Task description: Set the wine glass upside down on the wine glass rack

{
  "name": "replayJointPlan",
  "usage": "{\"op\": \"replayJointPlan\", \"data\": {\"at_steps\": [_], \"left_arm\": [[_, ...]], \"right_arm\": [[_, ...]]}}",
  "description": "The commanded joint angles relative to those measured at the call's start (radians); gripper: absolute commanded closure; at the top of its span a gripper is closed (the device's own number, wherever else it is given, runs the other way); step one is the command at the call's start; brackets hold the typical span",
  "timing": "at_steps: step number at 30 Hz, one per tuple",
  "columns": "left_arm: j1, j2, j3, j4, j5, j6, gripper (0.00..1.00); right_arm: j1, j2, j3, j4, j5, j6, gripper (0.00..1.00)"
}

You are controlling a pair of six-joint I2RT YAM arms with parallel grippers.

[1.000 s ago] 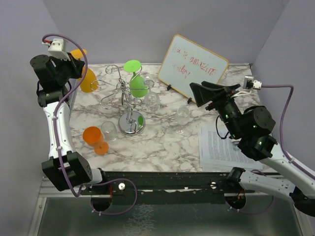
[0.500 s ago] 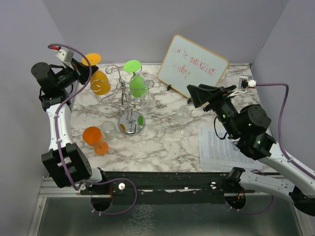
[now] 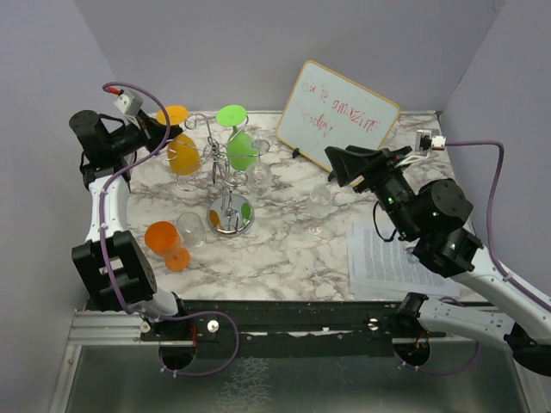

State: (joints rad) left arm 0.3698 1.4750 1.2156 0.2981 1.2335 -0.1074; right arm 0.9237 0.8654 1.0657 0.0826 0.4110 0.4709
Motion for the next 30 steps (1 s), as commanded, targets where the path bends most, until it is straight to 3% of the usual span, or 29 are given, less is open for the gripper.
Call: {"op": "replayJointPlan", "data": {"at_steps": [1,12,25,30], "left_arm": [[-0.029,0.01,0.032,0.024,0.102,0.034,1.0],[-0.056,0.033,0.012,0.024,0.266,0.054,1.0],[-0.086,0.062,0.005,0.024,0.287,0.103,1.0],[-0.099,0.077,0.013,0.024,0.284,0.136,1.0]], "right_arm": [[0.007,0.044,0.067,-0.054,-0.018,0.003,0.28],[0.007,0.208,0.198,-0.192,-0.158,0.042,0.25],[0.007,0.464,0.449,-0.328,-0.263,0.023,0.25],[0.007,0.557,0.54,-0.297,-0.379,-0.039,0.3]]}}
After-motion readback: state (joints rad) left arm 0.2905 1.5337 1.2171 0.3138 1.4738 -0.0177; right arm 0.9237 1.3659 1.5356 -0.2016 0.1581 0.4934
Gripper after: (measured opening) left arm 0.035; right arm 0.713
